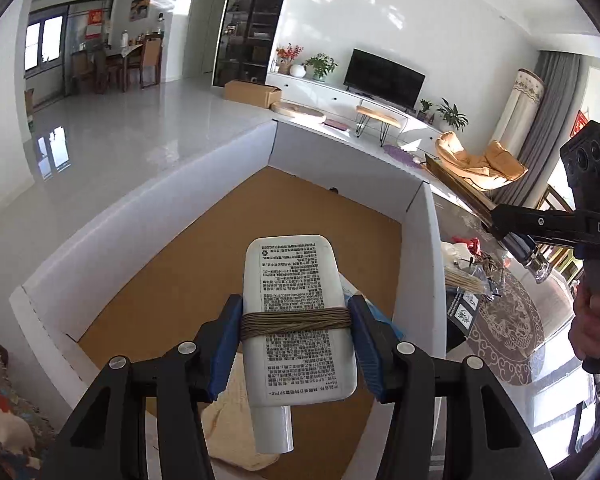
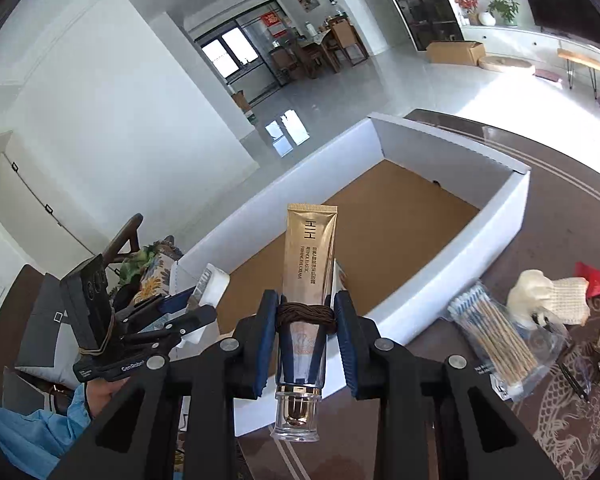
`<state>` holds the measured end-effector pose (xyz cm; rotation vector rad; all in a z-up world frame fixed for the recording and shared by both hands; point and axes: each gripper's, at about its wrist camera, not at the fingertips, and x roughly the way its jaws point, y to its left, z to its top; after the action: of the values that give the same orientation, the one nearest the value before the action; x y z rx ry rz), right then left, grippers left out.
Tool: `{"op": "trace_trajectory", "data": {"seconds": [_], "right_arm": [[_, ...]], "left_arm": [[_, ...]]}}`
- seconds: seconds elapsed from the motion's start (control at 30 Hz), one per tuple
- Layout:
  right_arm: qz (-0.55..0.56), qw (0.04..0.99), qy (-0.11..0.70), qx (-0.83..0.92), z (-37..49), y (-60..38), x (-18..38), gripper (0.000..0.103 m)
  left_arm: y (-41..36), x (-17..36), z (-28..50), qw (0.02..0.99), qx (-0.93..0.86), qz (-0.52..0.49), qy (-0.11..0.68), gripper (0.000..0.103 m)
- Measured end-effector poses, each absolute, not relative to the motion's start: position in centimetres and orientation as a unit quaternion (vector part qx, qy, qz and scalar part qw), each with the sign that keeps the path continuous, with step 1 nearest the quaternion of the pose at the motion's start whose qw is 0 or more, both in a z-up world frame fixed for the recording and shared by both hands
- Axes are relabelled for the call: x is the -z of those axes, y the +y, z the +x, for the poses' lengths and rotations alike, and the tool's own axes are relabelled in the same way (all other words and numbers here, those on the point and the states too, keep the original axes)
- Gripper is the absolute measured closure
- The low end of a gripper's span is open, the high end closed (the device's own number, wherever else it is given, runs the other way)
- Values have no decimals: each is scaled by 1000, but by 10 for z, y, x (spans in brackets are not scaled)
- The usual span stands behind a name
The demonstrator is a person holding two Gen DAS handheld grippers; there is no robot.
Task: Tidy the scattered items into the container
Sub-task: 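Carry the lotion bottle and cream tube into the container and open both tools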
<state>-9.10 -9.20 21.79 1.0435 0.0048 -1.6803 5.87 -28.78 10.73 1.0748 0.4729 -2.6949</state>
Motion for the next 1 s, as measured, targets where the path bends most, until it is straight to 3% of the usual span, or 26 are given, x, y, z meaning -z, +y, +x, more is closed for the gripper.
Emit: {"op": "trace_trajectory", "data": {"seconds": [0.27, 0.77, 0.83, 0.87, 0.93, 1.0], "right_arm": [[461, 583, 91, 663, -58, -203, -169, 73], [455, 556, 164, 676, -43, -217, -129, 72], [465, 552, 162, 673, -44, -217, -125, 63], [471, 555, 154, 668, -46, -215, -125, 47], [473, 562, 134, 665, -48, -210, -127, 29], [467, 563, 123, 670, -51, -202, -134, 28]], "left_arm": [[-316, -80, 49, 129, 897, 389, 165, 50], [-317, -69, 45, 154, 890, 403, 150, 50], [-318, -70, 45, 166, 886, 406, 153, 47], [-319, -72, 46, 170, 886, 403, 156, 38], [-320, -76, 50, 177, 889, 391, 158, 20], [-319, -79, 53, 190, 892, 381, 155, 16]]}}
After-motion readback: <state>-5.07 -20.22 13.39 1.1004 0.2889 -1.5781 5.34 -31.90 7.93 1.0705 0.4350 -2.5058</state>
